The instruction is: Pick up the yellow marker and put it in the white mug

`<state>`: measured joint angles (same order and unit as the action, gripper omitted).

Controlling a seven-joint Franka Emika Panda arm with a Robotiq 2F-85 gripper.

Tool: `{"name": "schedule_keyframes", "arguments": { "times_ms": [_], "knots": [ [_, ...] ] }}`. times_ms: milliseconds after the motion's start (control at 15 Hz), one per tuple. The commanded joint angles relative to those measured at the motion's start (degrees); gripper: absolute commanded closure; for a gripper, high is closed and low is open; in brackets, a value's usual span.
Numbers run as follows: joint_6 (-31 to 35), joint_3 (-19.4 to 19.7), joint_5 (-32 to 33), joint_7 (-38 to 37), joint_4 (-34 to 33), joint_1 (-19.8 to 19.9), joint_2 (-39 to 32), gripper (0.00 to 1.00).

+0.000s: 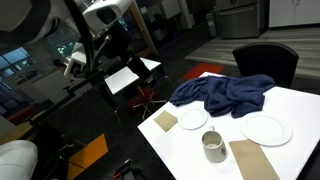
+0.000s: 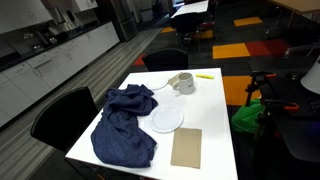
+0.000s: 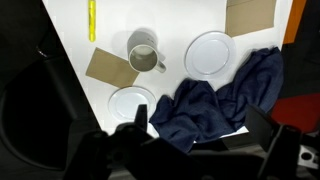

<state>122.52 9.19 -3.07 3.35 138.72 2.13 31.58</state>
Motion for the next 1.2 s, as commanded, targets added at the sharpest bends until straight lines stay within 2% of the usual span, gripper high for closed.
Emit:
{"name": "schedule_keyframes", "arguments": {
  "times_ms": [0,200,600,800,1133],
  "knots": [
    [3.57,-2.89,0.22,-5.00,-1.79,1.80,-6.34,0.00],
    [6.85,-4.06,1.69,-10.32,-2.21,3.53,-10.91,0.00],
    [6.42,-3.02,5.10,-17.18,-3.99,7.51,-17.76,0.00],
    [7.30,-1.73,6.49,-17.11,-4.46,8.94,-20.57,0.00],
    [13.75,0.43,6.88,-16.15,-4.06,10.11,-25.55,0.00]
  ]
}}
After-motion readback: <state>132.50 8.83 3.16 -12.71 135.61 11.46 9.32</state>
